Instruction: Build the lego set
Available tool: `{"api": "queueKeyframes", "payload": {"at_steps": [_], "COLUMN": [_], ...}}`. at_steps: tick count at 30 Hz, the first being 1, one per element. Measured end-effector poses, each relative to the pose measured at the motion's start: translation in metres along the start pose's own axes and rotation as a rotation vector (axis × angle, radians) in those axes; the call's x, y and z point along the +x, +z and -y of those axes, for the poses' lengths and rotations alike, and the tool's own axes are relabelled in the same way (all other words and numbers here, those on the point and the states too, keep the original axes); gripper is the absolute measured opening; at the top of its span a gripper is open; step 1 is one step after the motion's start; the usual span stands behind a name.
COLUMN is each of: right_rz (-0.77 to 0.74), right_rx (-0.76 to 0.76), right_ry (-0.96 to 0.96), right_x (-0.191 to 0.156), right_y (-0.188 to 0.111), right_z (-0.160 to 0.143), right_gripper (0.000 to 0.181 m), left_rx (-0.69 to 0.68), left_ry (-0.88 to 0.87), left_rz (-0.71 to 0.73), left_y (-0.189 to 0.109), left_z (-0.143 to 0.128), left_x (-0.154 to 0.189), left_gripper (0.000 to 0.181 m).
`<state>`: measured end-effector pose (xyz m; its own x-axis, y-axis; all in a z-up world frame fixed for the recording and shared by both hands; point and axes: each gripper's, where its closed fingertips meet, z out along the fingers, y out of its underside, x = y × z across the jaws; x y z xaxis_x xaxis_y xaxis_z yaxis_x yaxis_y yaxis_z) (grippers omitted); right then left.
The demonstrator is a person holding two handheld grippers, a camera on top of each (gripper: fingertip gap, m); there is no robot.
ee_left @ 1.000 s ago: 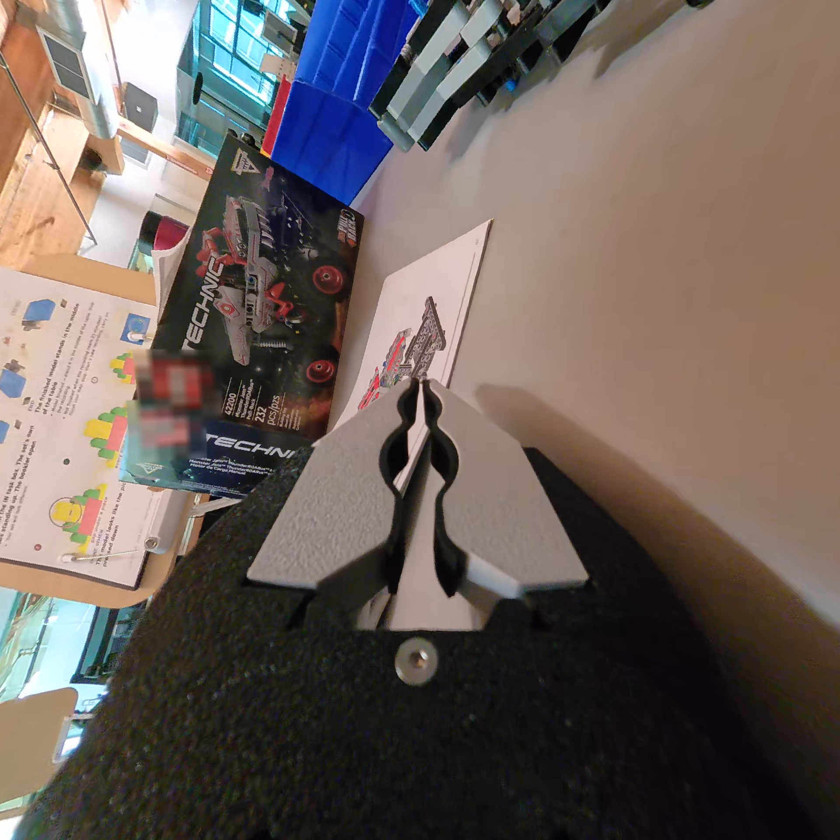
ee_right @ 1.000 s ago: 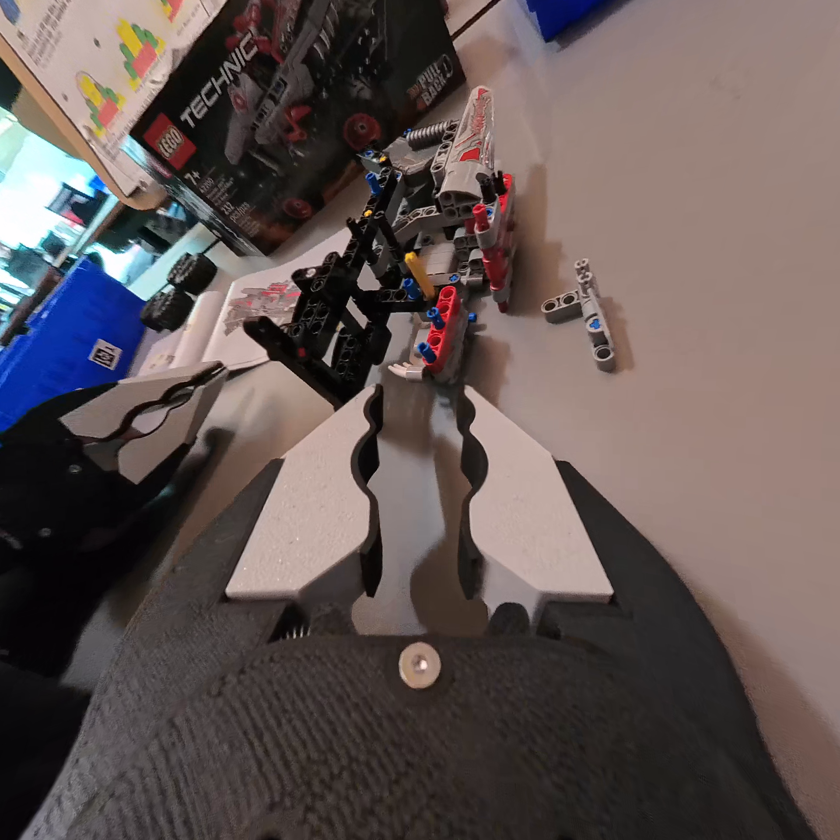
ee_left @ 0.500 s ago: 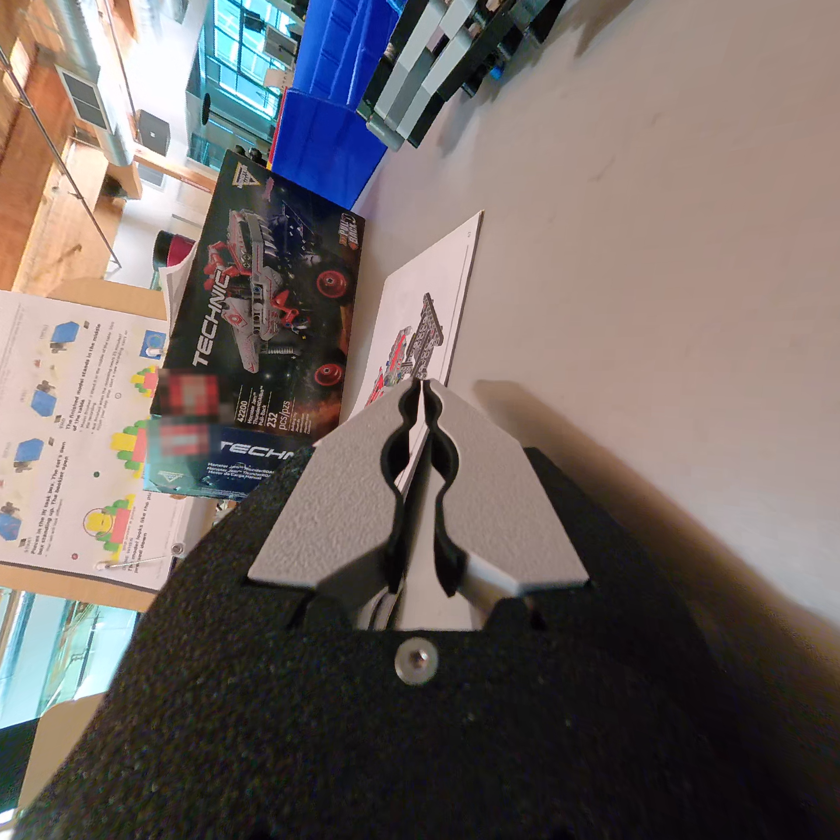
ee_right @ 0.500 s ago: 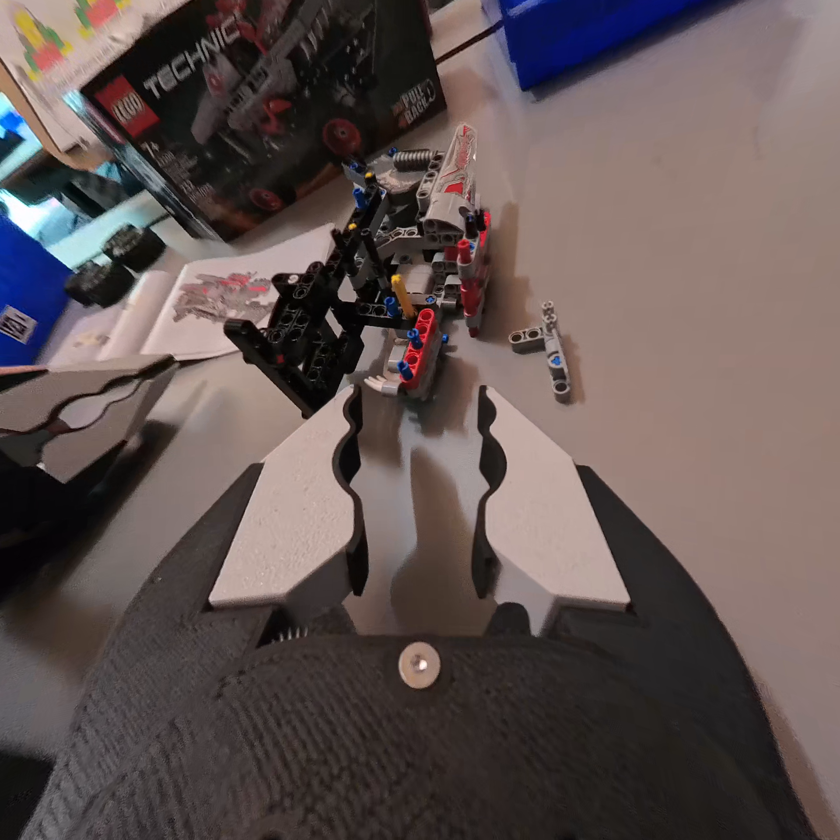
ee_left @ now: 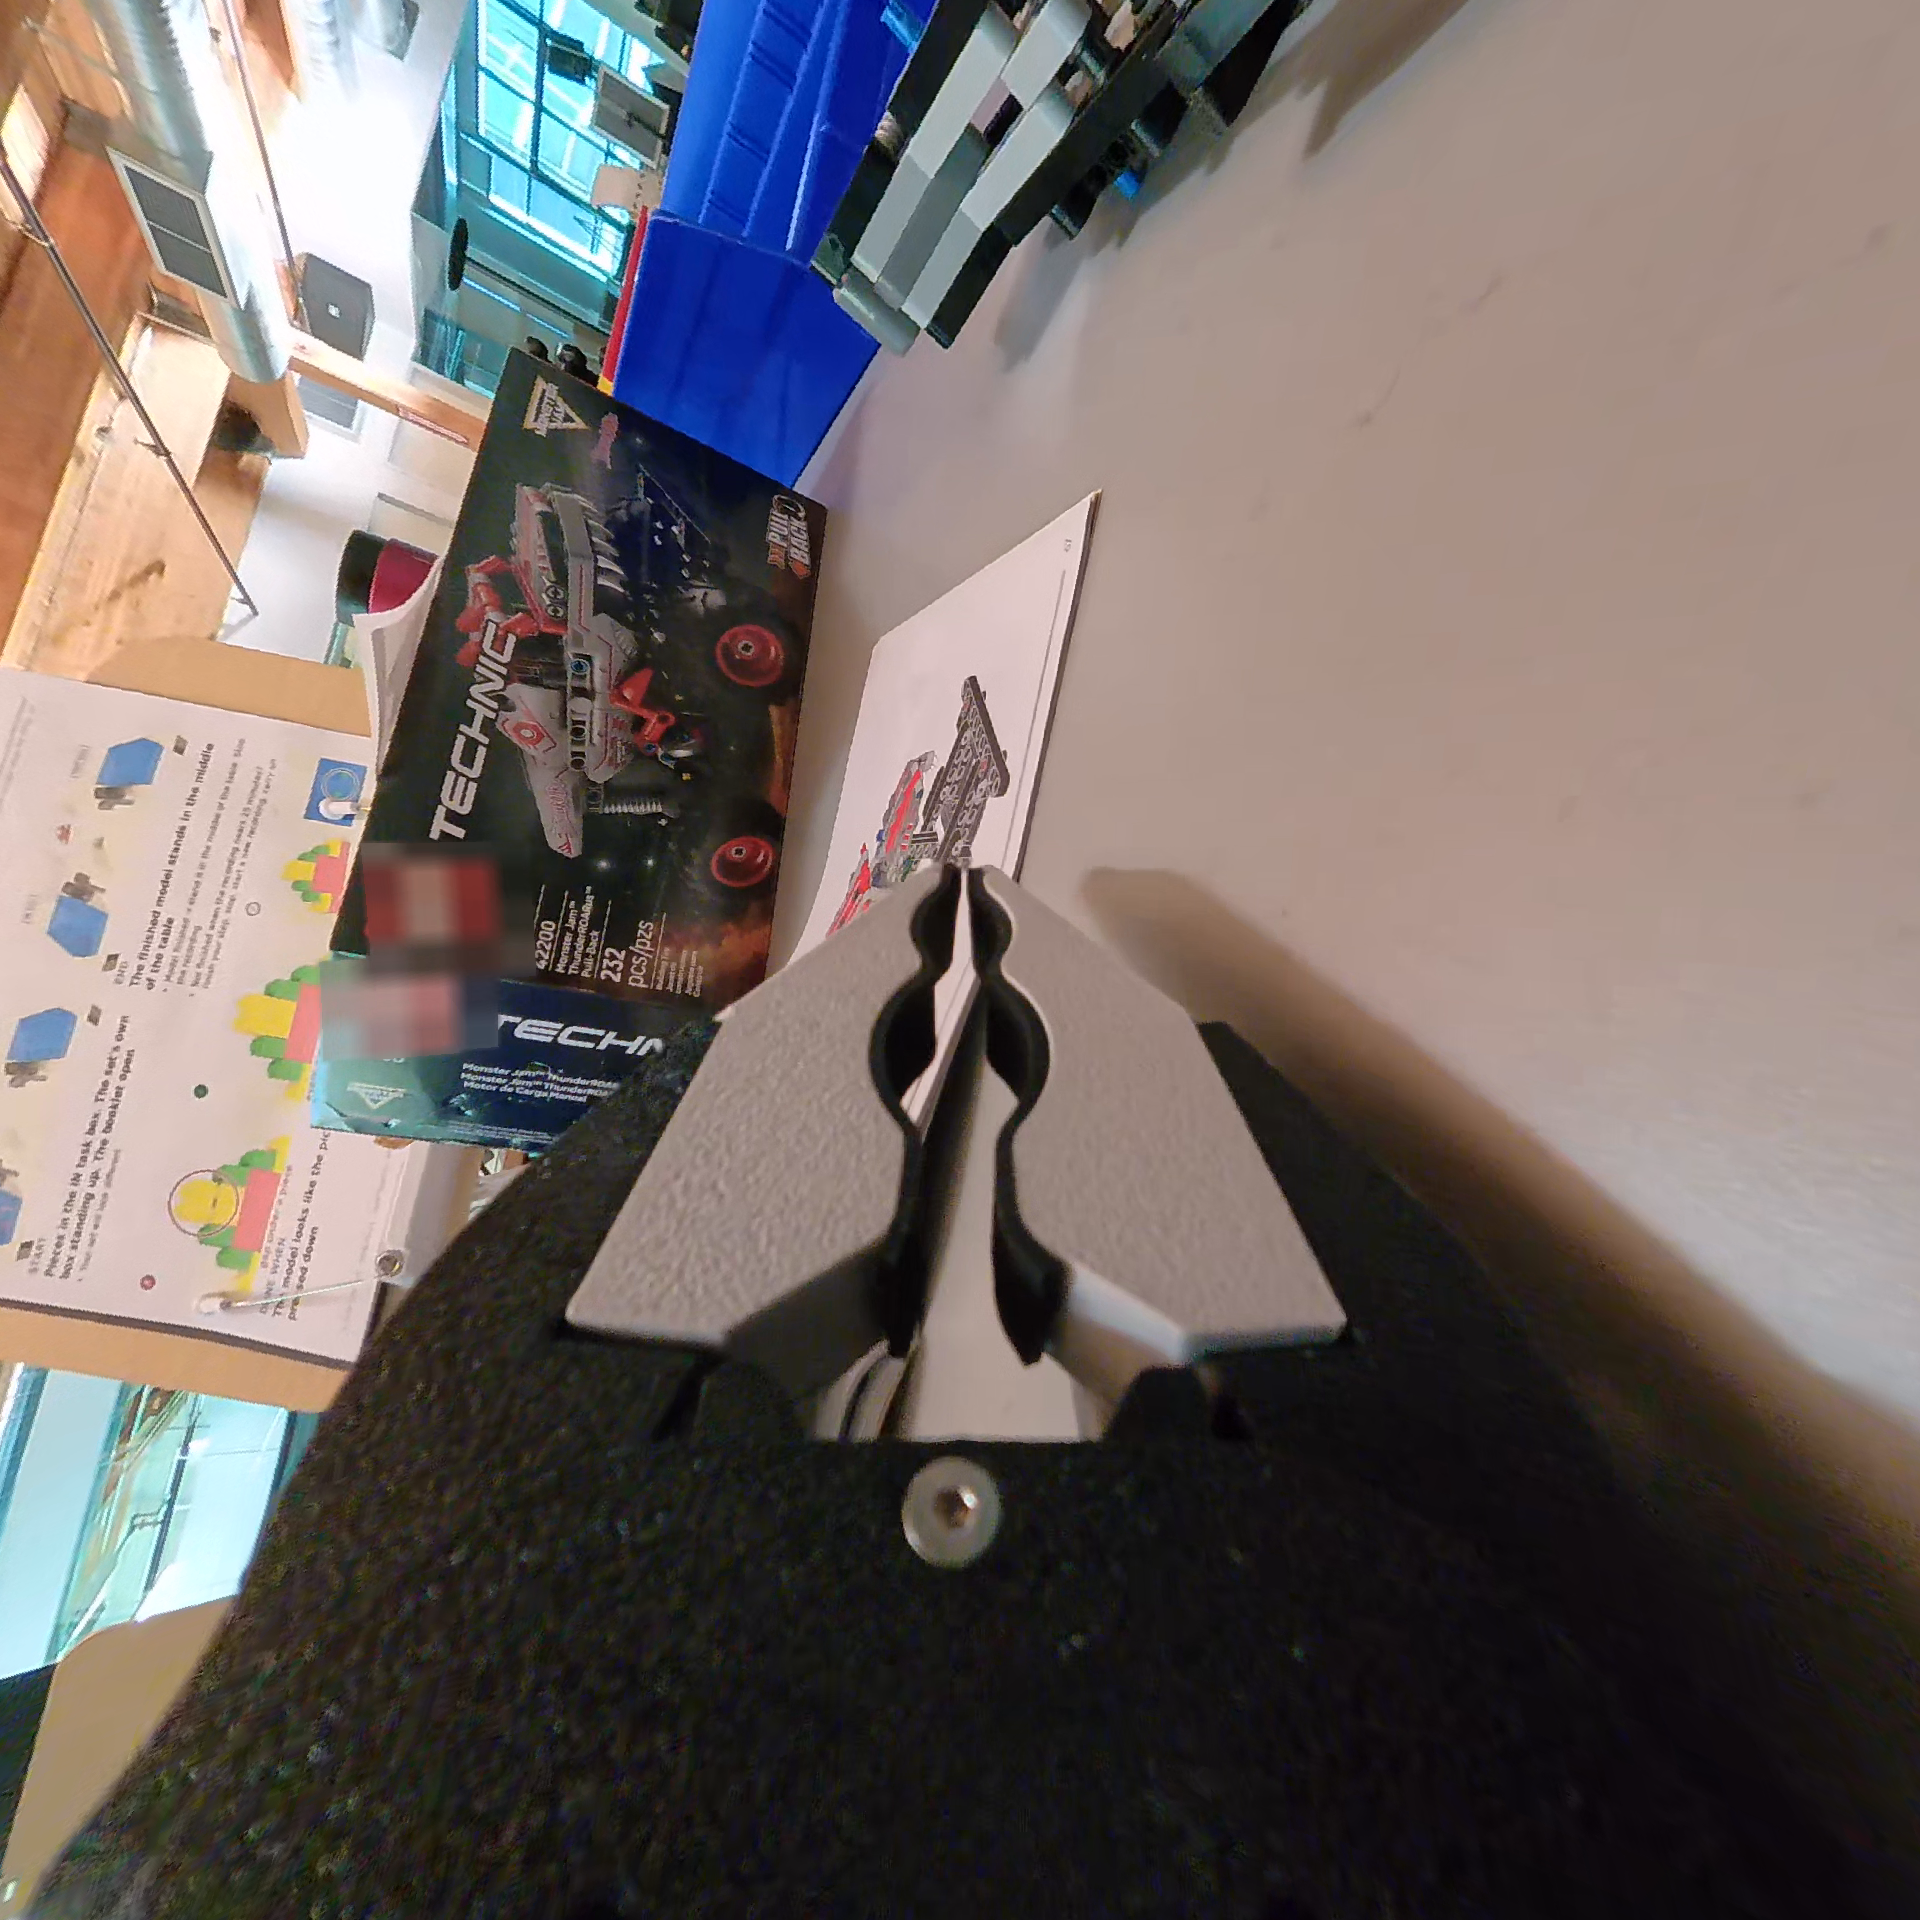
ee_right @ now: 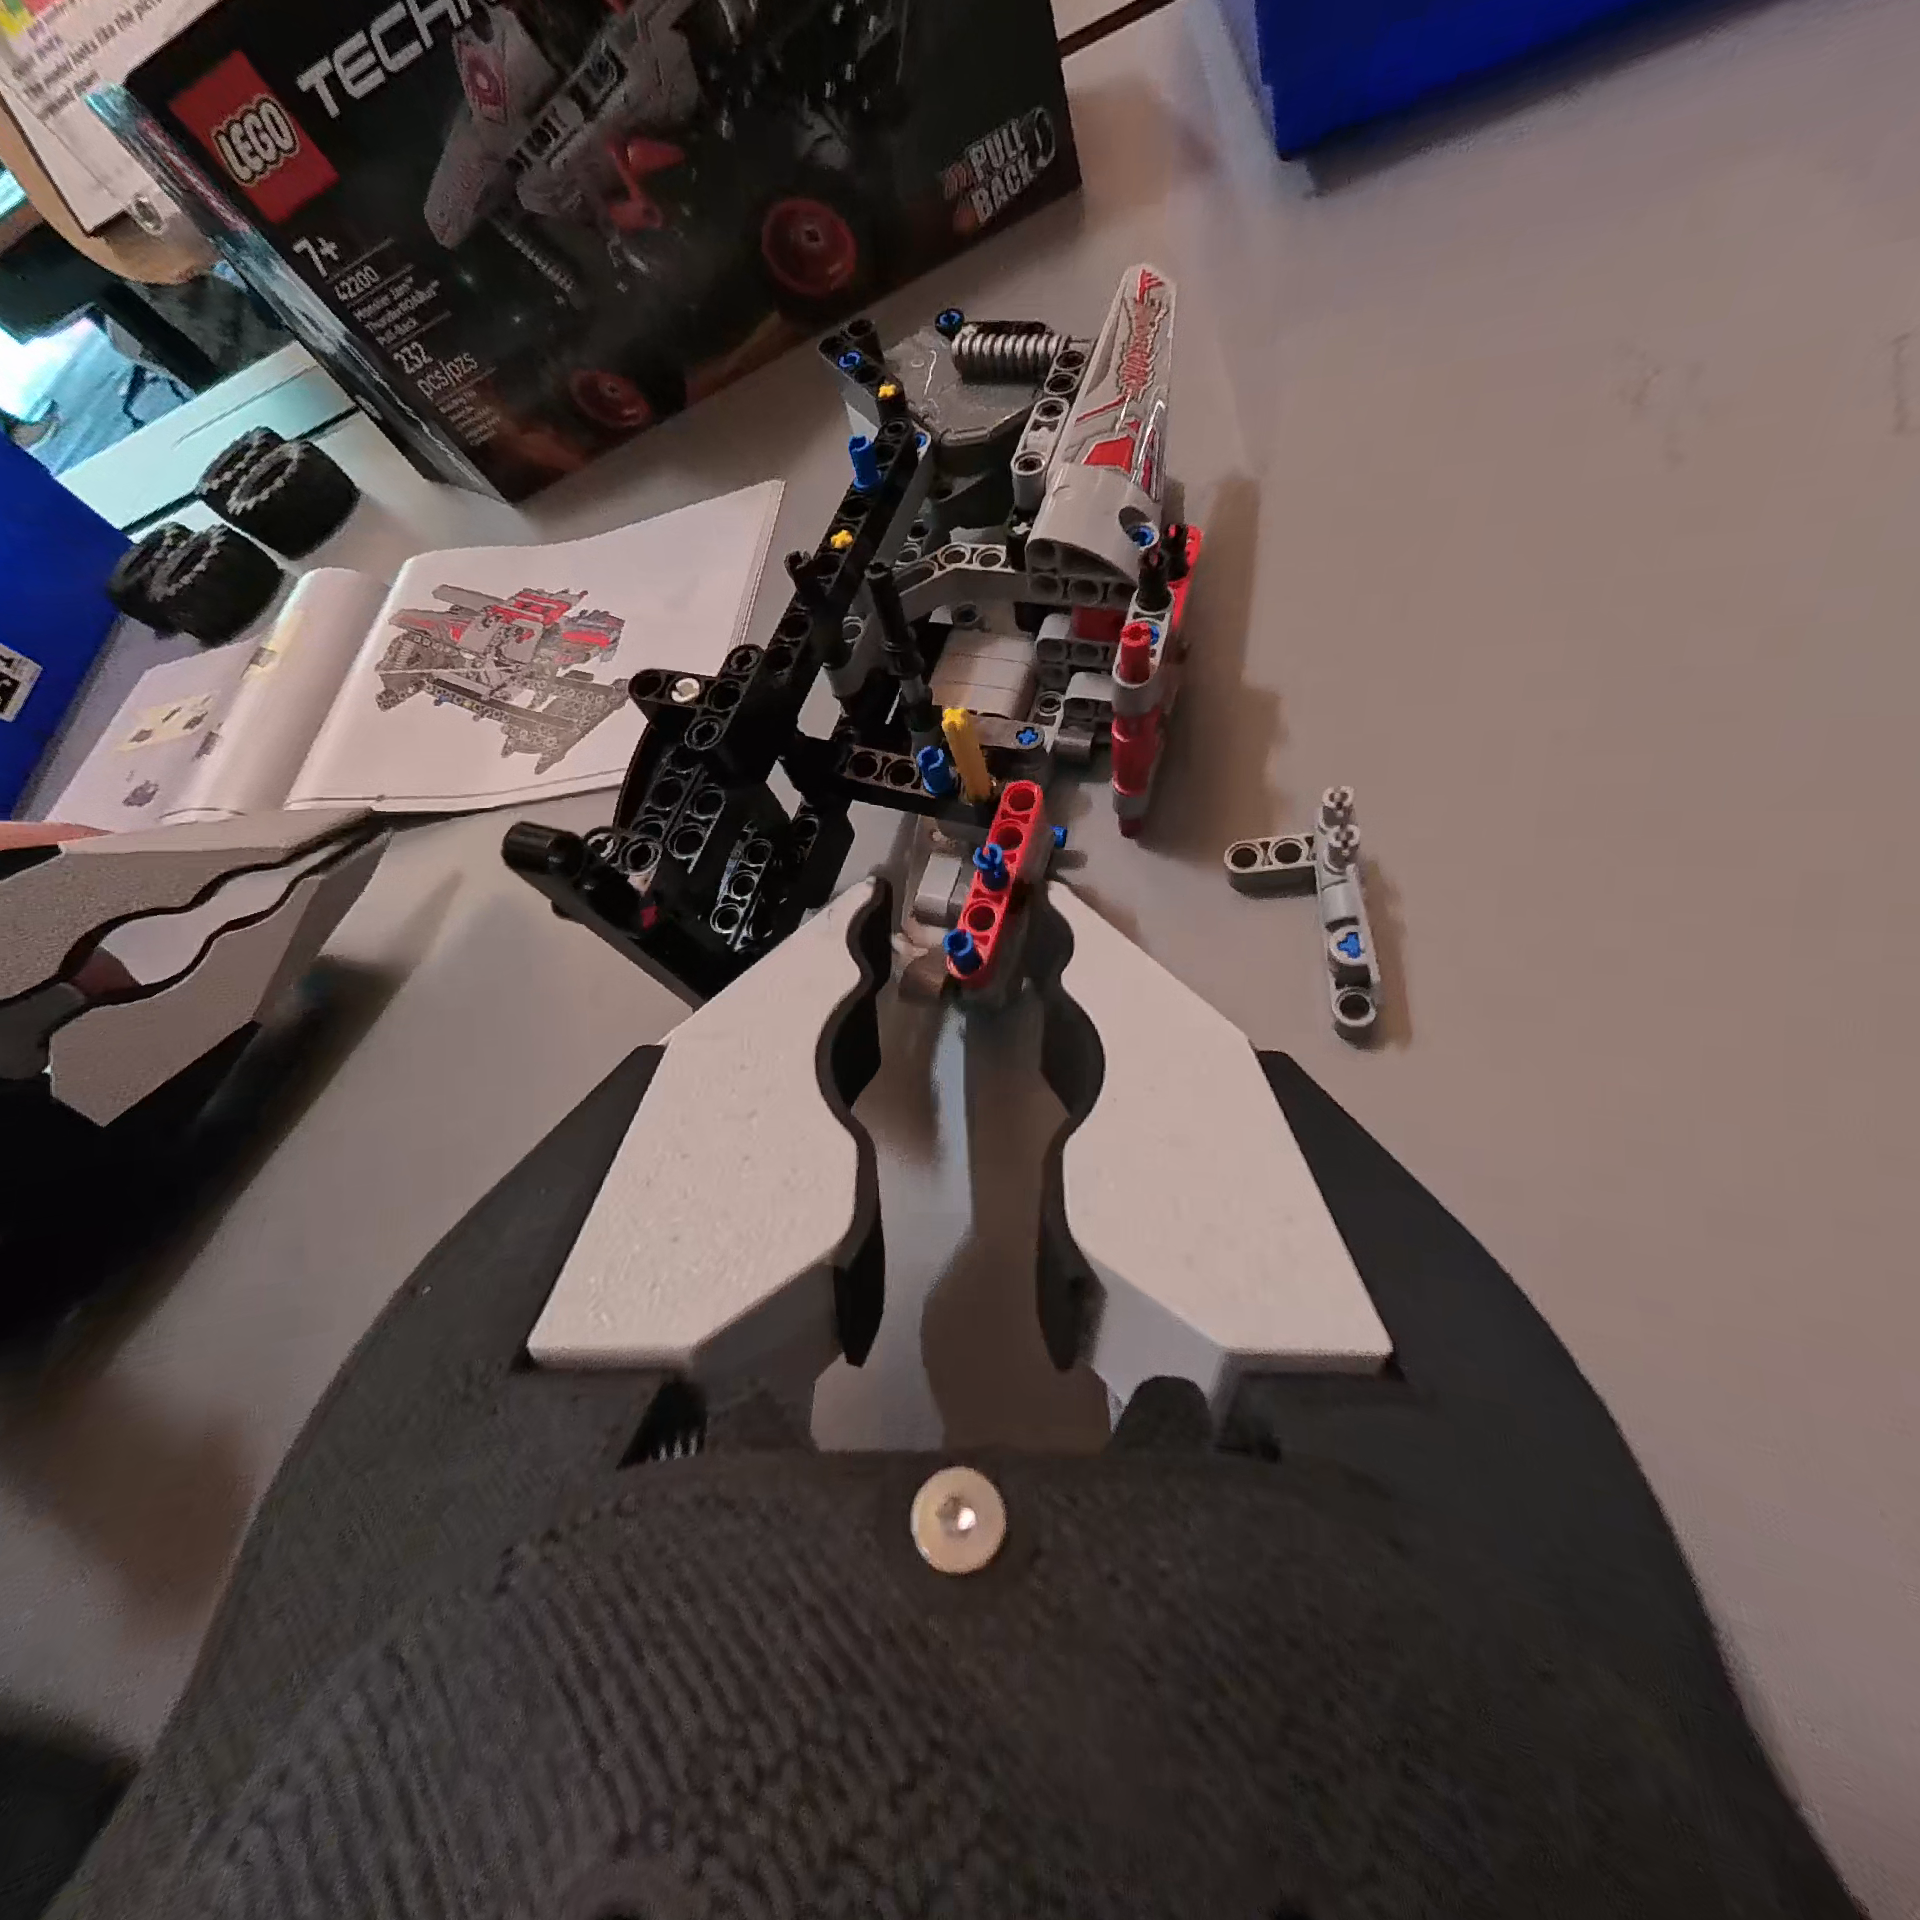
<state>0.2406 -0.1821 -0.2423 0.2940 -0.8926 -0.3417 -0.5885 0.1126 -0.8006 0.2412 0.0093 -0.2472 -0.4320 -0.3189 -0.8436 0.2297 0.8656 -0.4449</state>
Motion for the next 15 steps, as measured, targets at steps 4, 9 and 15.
{"api": "queueKeyframes", "payload": {"at_steps": [4, 9, 15], "right_rz": [-0.014, 0.009, -0.01], "right_rx": [-0.009, -0.046, -0.074], "right_ry": [-0.011, 0.0, -0.089], "right_x": [0.003, -0.001, 0.001], "right_y": [0.004, 0.01, 0.013], "right_z": [0.001, -0.003, -0.003], "right_gripper": [0.027, 0.034, 0.024], "left_rx": [0.003, 0.004, 0.003], "left_ry": [-0.009, -0.016, -0.015], "left_rz": [-0.005, -0.014, -0.022], "left_y": [0.0, 0.0, 0.002], "left_z": [0.0, 0.001, 0.002], "left_x": [0.0, 0.001, 0.003], "left_gripper": [0.0, 0.0, 0.0]}}
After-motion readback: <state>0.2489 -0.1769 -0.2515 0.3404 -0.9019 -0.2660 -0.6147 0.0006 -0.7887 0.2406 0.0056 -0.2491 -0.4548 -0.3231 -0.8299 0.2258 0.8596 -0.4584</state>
